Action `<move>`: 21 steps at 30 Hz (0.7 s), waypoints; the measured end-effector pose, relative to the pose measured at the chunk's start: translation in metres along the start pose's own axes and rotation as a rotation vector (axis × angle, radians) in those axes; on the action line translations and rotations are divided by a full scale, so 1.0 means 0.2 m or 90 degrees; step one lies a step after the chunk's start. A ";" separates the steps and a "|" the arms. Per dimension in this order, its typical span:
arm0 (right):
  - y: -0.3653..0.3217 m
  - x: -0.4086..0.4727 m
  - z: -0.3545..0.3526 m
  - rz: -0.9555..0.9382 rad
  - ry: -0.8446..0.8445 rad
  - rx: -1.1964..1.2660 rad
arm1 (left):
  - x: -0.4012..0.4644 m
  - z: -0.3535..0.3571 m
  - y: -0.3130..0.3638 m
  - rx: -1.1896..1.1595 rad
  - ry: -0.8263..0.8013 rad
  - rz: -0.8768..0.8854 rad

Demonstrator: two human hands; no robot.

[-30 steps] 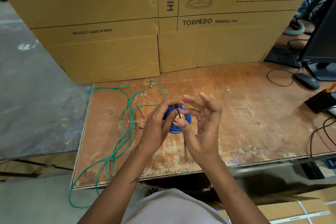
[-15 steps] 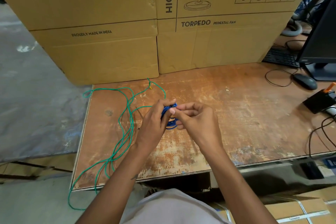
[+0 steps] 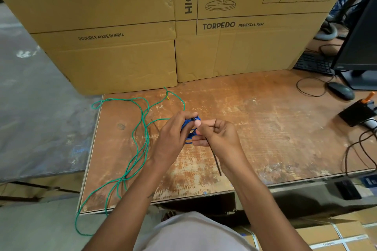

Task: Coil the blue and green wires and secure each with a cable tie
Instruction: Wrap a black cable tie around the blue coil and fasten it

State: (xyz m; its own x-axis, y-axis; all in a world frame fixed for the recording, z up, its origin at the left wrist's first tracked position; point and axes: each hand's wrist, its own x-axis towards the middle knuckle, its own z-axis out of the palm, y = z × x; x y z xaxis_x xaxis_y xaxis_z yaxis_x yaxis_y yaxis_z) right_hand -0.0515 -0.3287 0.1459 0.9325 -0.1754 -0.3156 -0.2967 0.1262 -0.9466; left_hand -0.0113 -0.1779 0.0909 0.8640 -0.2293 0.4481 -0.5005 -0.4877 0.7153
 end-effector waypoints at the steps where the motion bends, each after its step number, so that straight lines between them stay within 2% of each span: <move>1: 0.04 0.02 -0.01 -0.062 0.030 -0.111 | 0.01 0.00 0.01 -0.001 -0.017 -0.015; 3: 0.10 0.04 -0.04 -0.199 0.065 -0.357 | 0.05 -0.02 0.01 -0.033 -0.062 -0.058; 5: 0.10 0.08 -0.09 -0.257 0.032 -0.413 | 0.08 -0.03 0.00 -0.076 -0.101 -0.093; 8: 0.06 0.13 -0.14 -0.193 -0.130 -0.300 | 0.11 -0.03 0.00 -0.119 -0.162 -0.103; 10: 0.06 0.15 -0.17 -0.176 -0.163 -0.231 | 0.12 -0.04 0.00 -0.177 -0.217 -0.125; 12: 0.07 0.16 -0.21 -0.167 -0.141 -0.180 | 0.12 -0.03 0.01 -0.300 -0.257 -0.193; 14: 0.10 0.17 -0.26 -0.148 -0.118 -0.129 | 0.12 -0.01 0.01 -0.414 -0.256 -0.268; 19: 0.18 0.20 -0.34 -0.112 -0.041 -0.071 | 0.08 0.17 -0.04 -0.446 -0.208 -0.370; 21: 0.24 0.23 -0.36 -0.092 -0.008 -0.050 | 0.05 0.26 -0.05 -0.483 -0.153 -0.459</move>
State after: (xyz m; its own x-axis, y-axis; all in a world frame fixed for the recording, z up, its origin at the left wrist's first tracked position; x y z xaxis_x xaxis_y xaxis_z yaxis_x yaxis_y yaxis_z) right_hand -0.0375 -0.4018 0.0818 0.9691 -0.1733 -0.1754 -0.1738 0.0243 -0.9845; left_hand 0.0058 -0.2200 0.0608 0.9158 -0.2961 -0.2715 0.3007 0.0571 0.9520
